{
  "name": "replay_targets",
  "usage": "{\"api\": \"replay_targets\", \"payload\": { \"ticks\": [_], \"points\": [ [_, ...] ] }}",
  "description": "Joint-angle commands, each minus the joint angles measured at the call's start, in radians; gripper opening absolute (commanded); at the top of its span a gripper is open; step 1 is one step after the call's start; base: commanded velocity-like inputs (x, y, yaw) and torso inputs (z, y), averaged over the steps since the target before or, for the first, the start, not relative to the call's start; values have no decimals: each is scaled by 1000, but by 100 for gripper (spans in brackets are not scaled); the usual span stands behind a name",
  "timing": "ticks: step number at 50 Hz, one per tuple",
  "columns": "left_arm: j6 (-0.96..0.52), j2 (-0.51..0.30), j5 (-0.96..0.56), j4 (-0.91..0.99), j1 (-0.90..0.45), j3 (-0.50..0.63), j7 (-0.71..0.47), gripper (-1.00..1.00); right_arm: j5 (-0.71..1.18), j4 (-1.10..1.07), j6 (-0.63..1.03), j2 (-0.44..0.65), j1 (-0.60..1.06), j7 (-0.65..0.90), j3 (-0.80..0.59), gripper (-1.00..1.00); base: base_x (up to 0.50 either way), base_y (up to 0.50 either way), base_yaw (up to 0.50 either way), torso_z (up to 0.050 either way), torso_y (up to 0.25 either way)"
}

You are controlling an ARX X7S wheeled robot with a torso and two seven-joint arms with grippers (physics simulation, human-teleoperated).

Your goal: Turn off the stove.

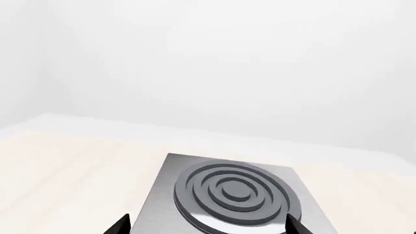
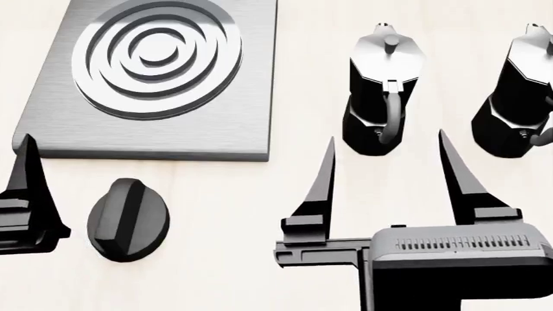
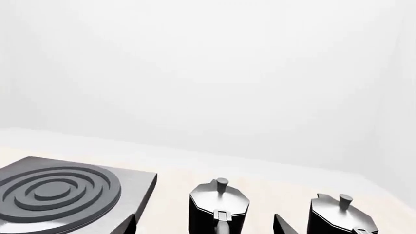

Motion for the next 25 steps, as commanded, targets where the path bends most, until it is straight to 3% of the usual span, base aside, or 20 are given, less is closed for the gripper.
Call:
{"api": "replay_targets", "payload": {
  "ticks": [1, 25],
  "points": [
    [-7, -6, -11, 17, -9, -4, -5, 100, 5, -14, 14, 5, 14, 2, 2, 100, 0, 0, 0, 0, 0],
    [-14, -21, -41, 59, -20, -24, -22, 100, 13, -50, 33, 16, 31, 10, 10, 100, 0, 0, 0, 0, 0]
  ]
}}
